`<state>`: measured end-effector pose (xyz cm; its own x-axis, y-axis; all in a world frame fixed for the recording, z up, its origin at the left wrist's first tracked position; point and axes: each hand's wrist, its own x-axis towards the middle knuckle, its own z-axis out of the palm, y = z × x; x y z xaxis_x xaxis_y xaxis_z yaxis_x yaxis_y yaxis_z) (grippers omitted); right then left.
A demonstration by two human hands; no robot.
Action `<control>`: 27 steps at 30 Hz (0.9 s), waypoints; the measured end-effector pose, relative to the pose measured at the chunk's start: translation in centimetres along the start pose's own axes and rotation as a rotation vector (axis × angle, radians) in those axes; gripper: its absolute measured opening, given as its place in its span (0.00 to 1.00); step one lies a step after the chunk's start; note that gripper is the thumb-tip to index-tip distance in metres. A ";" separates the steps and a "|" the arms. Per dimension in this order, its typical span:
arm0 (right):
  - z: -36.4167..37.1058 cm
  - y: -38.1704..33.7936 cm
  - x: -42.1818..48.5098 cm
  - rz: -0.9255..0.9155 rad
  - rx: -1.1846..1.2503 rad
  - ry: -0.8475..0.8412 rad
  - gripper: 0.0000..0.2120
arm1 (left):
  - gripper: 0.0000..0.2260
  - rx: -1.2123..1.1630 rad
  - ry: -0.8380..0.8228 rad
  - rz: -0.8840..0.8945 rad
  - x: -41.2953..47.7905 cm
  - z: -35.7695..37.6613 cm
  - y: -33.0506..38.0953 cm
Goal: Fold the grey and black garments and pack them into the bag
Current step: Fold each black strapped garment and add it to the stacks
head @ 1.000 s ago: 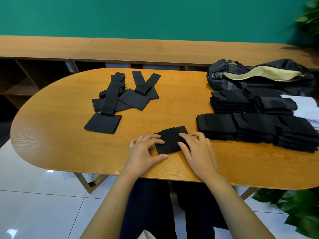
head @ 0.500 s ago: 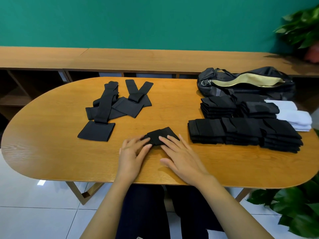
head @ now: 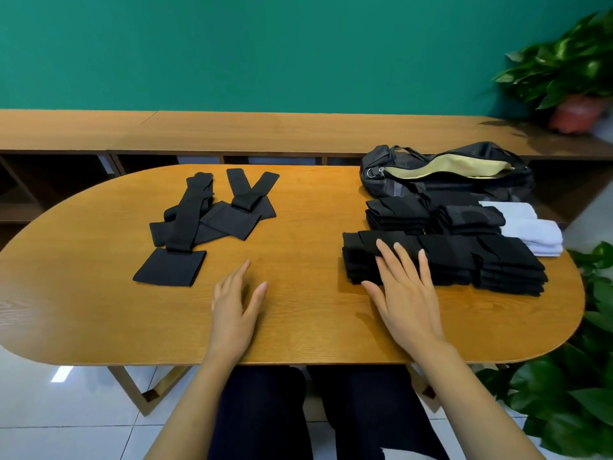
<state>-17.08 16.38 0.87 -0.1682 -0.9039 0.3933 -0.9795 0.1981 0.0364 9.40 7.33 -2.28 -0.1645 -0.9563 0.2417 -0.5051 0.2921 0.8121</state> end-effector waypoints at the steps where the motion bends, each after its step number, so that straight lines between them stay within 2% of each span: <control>1: 0.1 0.1 -0.1 -0.003 -0.007 -0.009 0.32 | 0.31 0.001 -0.002 -0.003 0.0 0.0 0.0; 6: 0.3 0.0 -0.5 -0.002 0.033 -0.022 0.32 | 0.31 0.008 -0.007 -0.011 0.0 -0.1 0.1; 13: -0.2 -0.5 -0.2 0.009 0.146 0.059 0.27 | 0.31 0.008 -0.018 -0.029 0.1 0.0 -0.2; 19: -0.8 -2.3 0.9 -0.065 0.184 0.118 0.25 | 0.30 0.019 -0.017 -0.008 -0.1 0.0 -0.1; 24: -0.6 -4.9 2.3 -0.134 0.175 0.110 0.25 | 0.19 -0.025 0.041 0.024 0.1 -0.3 0.2; 27: 0.0 -6.7 3.3 -0.188 0.190 0.093 0.24 | 0.17 0.025 0.087 0.041 0.9 -1.1 -0.4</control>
<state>-11.06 12.03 1.91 0.0205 -0.8778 0.4786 -0.9972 -0.0523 -0.0533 10.36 6.33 -1.80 -0.1121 -0.9407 0.3201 -0.5206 0.3300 0.7874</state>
